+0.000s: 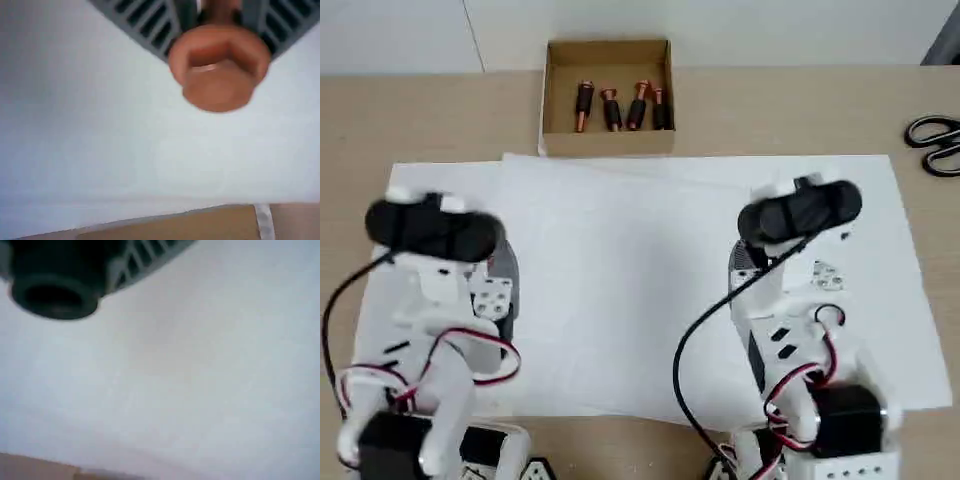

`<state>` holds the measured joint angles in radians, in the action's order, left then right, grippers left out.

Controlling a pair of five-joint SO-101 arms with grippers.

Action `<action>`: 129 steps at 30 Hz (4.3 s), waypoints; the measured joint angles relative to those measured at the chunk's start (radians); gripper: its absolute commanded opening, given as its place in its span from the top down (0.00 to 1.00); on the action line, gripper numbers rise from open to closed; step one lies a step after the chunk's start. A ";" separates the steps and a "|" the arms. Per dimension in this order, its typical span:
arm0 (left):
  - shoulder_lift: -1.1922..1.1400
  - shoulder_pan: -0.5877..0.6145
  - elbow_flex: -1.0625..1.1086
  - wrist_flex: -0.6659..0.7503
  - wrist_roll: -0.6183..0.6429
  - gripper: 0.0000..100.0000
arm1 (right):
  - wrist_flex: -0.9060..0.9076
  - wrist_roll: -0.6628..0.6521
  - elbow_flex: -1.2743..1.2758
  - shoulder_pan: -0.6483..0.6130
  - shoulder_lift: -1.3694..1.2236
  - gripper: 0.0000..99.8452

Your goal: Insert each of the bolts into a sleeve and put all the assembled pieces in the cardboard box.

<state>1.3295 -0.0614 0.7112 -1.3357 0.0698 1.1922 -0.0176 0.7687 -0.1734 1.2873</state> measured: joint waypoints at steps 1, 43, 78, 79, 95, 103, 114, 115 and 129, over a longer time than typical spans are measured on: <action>0.029 0.000 0.041 0.011 0.029 0.99 | -0.028 0.000 0.040 0.000 0.035 1.00; 0.095 -0.229 0.474 0.769 0.311 0.99 | -0.637 -0.002 0.905 -0.393 0.512 1.00; 0.095 -0.301 0.704 0.979 0.410 0.99 | -0.643 -0.002 0.907 -0.511 0.512 1.00; 0.095 -0.301 0.704 0.970 0.410 0.99 | -0.643 -0.002 0.907 -0.511 0.512 1.00; 0.095 -0.301 0.615 0.832 0.439 0.99 | -0.643 -0.002 0.907 -0.514 0.512 1.00; 0.095 -0.324 0.615 0.836 0.489 0.99 | -0.643 -0.002 0.907 -0.514 0.511 1.00; 0.095 -0.342 0.609 0.819 0.489 0.99 | -0.643 -0.002 0.907 -0.514 0.511 1.00; 0.095 -0.342 0.603 0.812 0.489 0.99 | -0.643 -0.002 0.907 -0.514 0.511 1.00; 0.095 -0.388 0.562 0.713 0.489 0.99 | -0.643 -0.002 0.907 -0.516 0.511 1.00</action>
<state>1.4246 -0.4496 1.2727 -0.6222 0.5593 0.5493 -0.0192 1.6755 -0.6889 1.7983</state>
